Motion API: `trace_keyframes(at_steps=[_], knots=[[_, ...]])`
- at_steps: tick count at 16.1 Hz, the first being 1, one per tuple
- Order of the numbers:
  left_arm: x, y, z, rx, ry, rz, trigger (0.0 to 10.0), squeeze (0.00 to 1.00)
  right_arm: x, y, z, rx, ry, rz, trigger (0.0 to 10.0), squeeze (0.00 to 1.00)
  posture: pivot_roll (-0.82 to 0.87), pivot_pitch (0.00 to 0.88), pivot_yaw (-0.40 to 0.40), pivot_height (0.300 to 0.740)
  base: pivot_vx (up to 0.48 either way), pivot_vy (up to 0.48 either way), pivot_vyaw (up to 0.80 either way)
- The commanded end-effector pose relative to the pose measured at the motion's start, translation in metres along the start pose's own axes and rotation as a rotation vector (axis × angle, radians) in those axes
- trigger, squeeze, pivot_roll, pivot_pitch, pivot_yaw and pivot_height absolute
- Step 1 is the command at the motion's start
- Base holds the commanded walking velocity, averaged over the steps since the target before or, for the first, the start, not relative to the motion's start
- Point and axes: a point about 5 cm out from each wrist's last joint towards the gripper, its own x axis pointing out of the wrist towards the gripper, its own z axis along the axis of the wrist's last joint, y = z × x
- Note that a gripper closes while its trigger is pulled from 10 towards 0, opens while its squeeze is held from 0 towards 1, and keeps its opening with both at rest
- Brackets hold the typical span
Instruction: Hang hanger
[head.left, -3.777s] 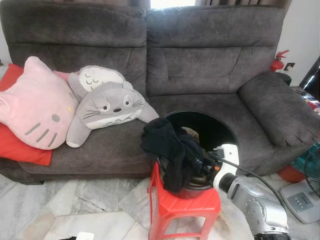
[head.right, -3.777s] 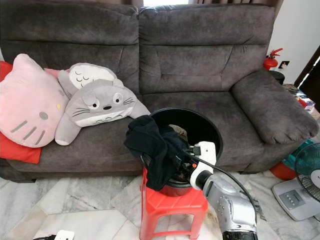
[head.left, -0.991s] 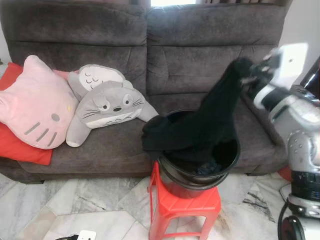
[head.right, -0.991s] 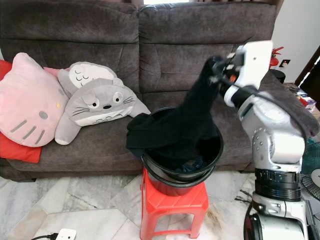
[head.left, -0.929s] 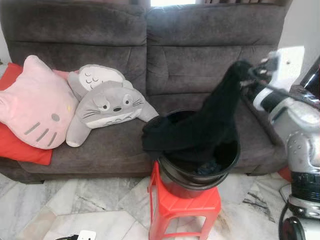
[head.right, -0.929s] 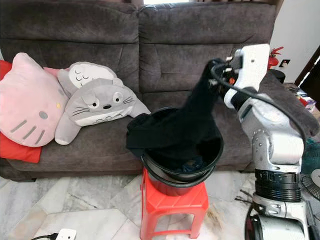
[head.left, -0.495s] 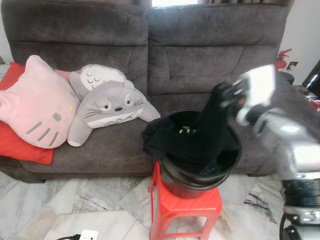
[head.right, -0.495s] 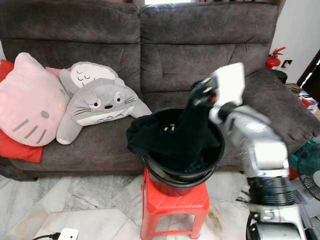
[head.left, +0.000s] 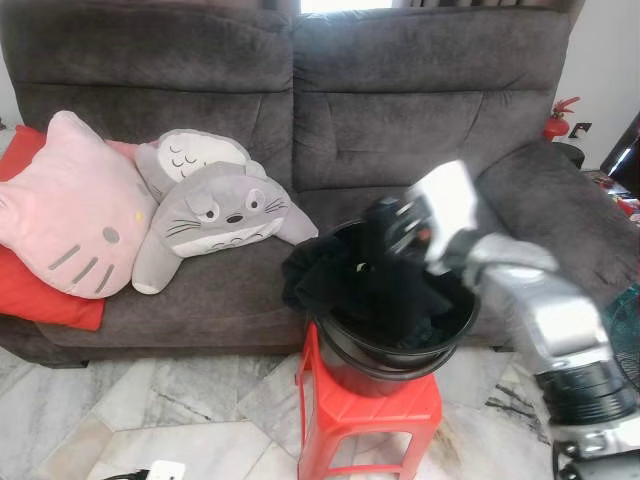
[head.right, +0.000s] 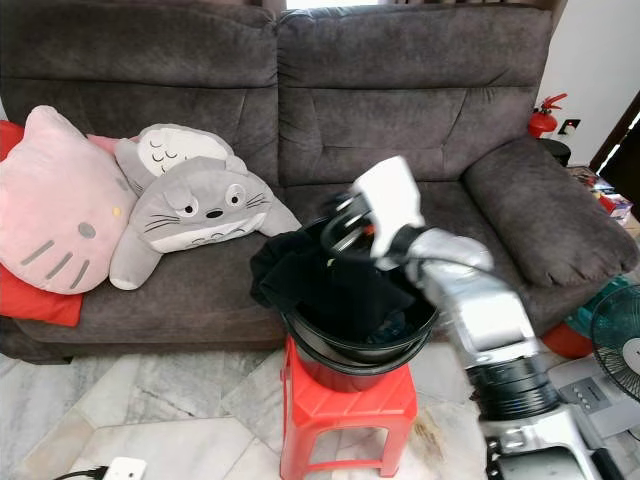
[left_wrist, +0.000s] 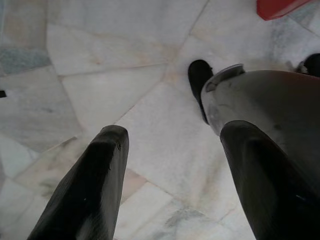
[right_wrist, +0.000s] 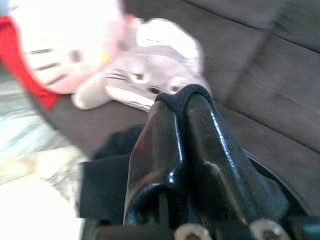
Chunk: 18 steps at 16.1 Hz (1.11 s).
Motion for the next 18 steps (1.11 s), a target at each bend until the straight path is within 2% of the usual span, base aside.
trace_keyframes(at_steps=[1, 2, 5, 6, 8, 11, 13, 14, 15, 18], knots=[[0.000, -0.003, -0.004, -0.001, 0.017, -0.009, 10.0, 0.00, 0.004, 0.009, 0.000, -0.028, -0.008, 0.066, 0.0, 0.00, -0.18, 0.000, -0.025, 0.740, 0.000, 0.000, 0.00], [0.001, -0.011, -0.003, -0.001, 0.015, -0.019, 10.0, 0.00, 0.007, 0.019, -0.001, -0.053, -0.007, 0.135, 0.0, 0.00, -0.18, 0.000, -0.025, 0.740, 0.000, 0.000, 0.00], [0.002, -0.027, 0.000, 0.000, 0.010, -0.036, 10.0, 0.00, 0.012, 0.028, -0.002, -0.068, -0.017, 0.187, 0.0, 0.00, -0.17, 0.000, -0.024, 0.740, 0.000, 0.000, 0.00], [0.002, -0.031, 0.001, 0.000, 0.008, -0.039, 10.0, 0.00, 0.012, 0.034, -0.001, -0.081, -0.036, 0.245, 0.0, 0.00, -0.17, 0.000, -0.023, 0.740, 0.000, 0.000, 0.00], [0.001, -0.013, -0.001, -0.001, 0.012, -0.020, 10.0, 0.00, 0.011, 0.043, -0.004, -0.121, -0.041, 0.329, 0.0, 0.00, -0.17, 0.000, -0.023, 0.740, 0.000, 0.000, 0.00], [0.000, -0.005, -0.003, -0.001, 0.015, -0.009, 10.0, 0.00, 0.012, 0.051, -0.005, -0.158, -0.045, 0.423, 0.0, 0.00, -0.17, 0.000, -0.023, 0.740, 0.000, 0.000, 0.00], [0.001, -0.013, -0.004, -0.001, 0.016, -0.017, 10.0, 0.00, 0.015, 0.051, -0.012, -0.174, -0.019, 0.429, 1.9, 0.00, -0.16, 0.000, -0.024, 0.740, 0.000, 0.000, 0.00], [0.001, -0.015, -0.005, -0.001, 0.017, -0.020, 10.0, 0.00, 0.016, 0.048, -0.015, -0.176, 0.000, 0.408, 7.5, 0.00, -0.16, 0.000, -0.024, 0.740, 0.000, 0.000, 0.00], [0.001, -0.015, -0.005, -0.001, 0.017, -0.021, 10.0, 0.00, 0.017, 0.047, -0.018, -0.179, 0.017, 0.399, 10.0, 0.00, -0.16, 0.000, -0.024, 0.740, 0.000, 0.000, 0.00], [0.001, -0.016, -0.005, 0.000, 0.019, -0.023, 10.0, 0.00, 0.014, 0.050, -0.024, -0.186, 0.040, 0.443, 10.0, 0.00, -0.16, 0.000, -0.024, 0.740, 0.000, 0.000, 0.00]])
